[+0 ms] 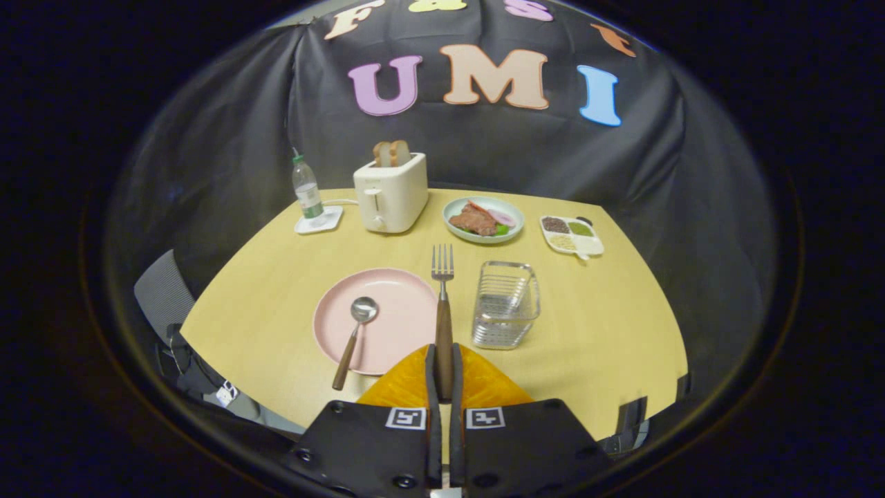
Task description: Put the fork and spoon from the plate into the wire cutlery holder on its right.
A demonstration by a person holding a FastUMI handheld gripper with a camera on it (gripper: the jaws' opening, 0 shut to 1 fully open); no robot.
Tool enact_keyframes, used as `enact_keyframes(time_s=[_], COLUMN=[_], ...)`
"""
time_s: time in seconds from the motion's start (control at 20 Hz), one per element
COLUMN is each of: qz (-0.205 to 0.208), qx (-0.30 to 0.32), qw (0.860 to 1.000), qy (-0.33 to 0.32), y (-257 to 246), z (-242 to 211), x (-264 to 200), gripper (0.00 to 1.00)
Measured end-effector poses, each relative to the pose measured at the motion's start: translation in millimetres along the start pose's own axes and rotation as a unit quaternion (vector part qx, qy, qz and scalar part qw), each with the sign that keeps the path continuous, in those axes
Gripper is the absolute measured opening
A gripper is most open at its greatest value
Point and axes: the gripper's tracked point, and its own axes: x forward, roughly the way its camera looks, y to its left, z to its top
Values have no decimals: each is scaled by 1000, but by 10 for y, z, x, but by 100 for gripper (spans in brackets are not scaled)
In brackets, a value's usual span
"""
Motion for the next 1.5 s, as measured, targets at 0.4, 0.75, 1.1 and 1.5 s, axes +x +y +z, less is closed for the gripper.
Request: enact_keyframes(time_s=[0.4, 0.75, 1.1, 1.5], qz=[-18, -7, -6, -2], qx=[-2, -6, 8, 0], qw=[995, 983, 971, 966], qy=[98, 185, 239, 257], y=[-533, -610, -609, -541], z=[-105, -223, -166, -92], x=[33, 222, 352, 432], gripper=[7, 7, 7, 31])
